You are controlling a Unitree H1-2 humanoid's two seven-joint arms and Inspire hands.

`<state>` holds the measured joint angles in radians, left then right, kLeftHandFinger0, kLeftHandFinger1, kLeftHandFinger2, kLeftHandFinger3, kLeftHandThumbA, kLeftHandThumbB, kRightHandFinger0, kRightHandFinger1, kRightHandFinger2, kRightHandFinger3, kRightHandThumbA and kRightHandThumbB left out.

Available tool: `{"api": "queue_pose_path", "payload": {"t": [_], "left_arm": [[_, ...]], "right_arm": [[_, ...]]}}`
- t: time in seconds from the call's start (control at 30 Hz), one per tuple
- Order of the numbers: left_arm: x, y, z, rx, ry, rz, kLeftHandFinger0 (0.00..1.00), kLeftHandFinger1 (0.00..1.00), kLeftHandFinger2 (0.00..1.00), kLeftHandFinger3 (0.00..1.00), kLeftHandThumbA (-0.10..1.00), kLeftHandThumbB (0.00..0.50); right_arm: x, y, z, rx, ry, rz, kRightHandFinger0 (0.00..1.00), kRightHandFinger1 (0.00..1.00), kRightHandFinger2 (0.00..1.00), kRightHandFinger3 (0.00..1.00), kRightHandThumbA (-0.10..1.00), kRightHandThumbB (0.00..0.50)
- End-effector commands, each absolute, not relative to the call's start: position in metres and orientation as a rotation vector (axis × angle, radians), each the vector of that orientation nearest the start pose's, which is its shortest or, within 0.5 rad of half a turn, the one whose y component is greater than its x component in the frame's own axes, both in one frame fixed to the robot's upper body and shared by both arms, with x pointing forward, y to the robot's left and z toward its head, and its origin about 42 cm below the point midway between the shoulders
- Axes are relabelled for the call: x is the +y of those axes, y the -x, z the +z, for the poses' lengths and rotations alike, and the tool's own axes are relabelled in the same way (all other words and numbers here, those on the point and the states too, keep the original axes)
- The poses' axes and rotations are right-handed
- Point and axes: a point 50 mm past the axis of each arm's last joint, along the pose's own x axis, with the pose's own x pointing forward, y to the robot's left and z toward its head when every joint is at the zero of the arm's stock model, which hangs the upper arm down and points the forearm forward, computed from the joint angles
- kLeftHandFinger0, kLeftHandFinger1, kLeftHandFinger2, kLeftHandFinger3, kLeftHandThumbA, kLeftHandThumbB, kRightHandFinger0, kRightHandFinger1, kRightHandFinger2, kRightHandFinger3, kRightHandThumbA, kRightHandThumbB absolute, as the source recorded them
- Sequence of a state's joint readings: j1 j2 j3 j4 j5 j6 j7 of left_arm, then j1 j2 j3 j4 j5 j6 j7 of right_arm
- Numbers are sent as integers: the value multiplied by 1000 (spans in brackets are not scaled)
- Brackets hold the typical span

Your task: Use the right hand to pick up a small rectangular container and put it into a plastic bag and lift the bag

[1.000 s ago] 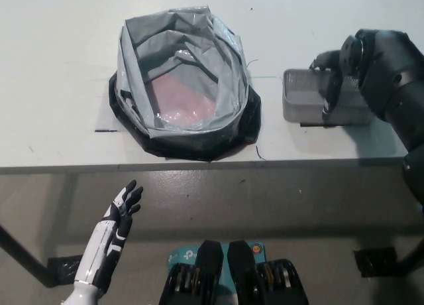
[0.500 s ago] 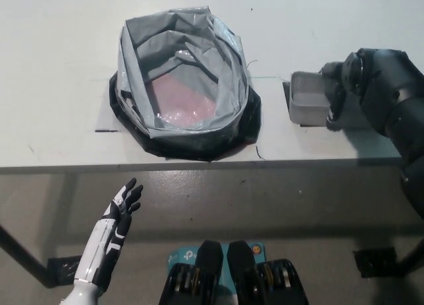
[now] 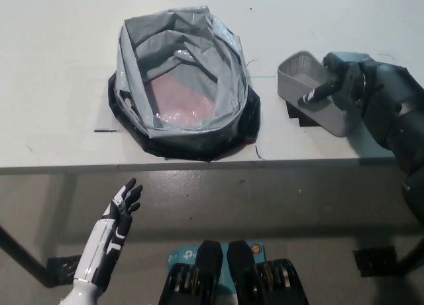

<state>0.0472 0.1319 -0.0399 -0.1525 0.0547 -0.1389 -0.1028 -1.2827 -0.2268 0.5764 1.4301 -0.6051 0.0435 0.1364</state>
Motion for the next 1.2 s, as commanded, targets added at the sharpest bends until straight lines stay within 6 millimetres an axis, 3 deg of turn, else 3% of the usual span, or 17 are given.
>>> {"api": "queue_pose_path", "payload": {"t": [0.0, 0.03, 0.1, 0.17, 0.2, 0.27, 0.43, 0.5, 0.67, 0.73, 0.8, 0.83, 0.87, 0.97, 1.17], "left_arm": [[238, -269, 149, -287, -199, -170, 1000, 1000, 1000, 1000, 955, 166], [238, -269, 148, -286, -200, -172, 1000, 1000, 1000, 1000, 954, 160], [238, -262, 143, -274, -198, -174, 1000, 1000, 1000, 1000, 953, 157], [238, -258, 140, -272, -198, -176, 1000, 1000, 1000, 1000, 940, 150], [238, -257, 139, -274, -201, -177, 1000, 1000, 1000, 1000, 937, 157], [237, -255, 138, -259, -201, -175, 1000, 1000, 1000, 1000, 946, 186], [236, -251, 135, -232, -201, -174, 1000, 1000, 1000, 1000, 990, 190], [235, -250, 134, -233, -202, -173, 1000, 1000, 1000, 1000, 993, 188], [236, -253, 135, -235, -201, -178, 1000, 1000, 1000, 1000, 996, 186], [236, -255, 135, -241, -197, -178, 1000, 1000, 1000, 1000, 993, 184], [234, -256, 134, -243, -194, -182, 1000, 1000, 1000, 1000, 985, 175], [234, -256, 134, -242, -194, -184, 1000, 1000, 1000, 1000, 983, 181], [233, -256, 134, -240, -194, -185, 1000, 1000, 1000, 1000, 983, 181], [233, -256, 136, -238, -191, -186, 1000, 1000, 1000, 1000, 972, 199], [234, -256, 137, -238, -198, -184, 1000, 1000, 1000, 1000, 972, 176]], "right_arm": [[-192, -608, 420, -208, 1241, 100, 50, 464, 844, 786, -100, 187], [-186, -607, 445, -276, 1192, 98, 39, 465, 853, 829, -100, 179], [-180, -604, 457, -327, 1146, 116, 11, 461, 841, 860, -100, 169], [-170, -597, 483, -400, 1071, 137, 0, 455, 830, 909, -100, 157], [-162, -588, 503, -455, 1008, 155, 0, 456, 831, 914, -100, 167], [-150, -574, 522, -513, 956, 181, 0, 433, 820, 933, -100, 174], [-116, -547, 542, -560, 905, 240, 0, 425, 828, 949, -100, 184], [-93, -537, 542, -579, 904, 288, 0, 430, 830, 953, -100, 197], [-57, -531, 540, -586, 915, 332, 0, 455, 846, 913, -100, 190], [-41, -530, 536, -596, 921, 360, 8, 460, 825, 873, -100, 216], [-24, -530, 524, -577, 919, 379, 68, 540, 850, 847, -100, 199], [-18, -529, 519, -574, 913, 386, 28, 466, 776, 811, -100, 195], [-14, -529, 515, -572, 908, 391, 28, 466, 776, 811, -100, 195], [9, -526, 492, -571, 874, 420, 0, 322, 668, 721, -100, 209], [40, -523, 455, -444, 731, 469, 0, 385, 767, 795, -100, 187]]}}
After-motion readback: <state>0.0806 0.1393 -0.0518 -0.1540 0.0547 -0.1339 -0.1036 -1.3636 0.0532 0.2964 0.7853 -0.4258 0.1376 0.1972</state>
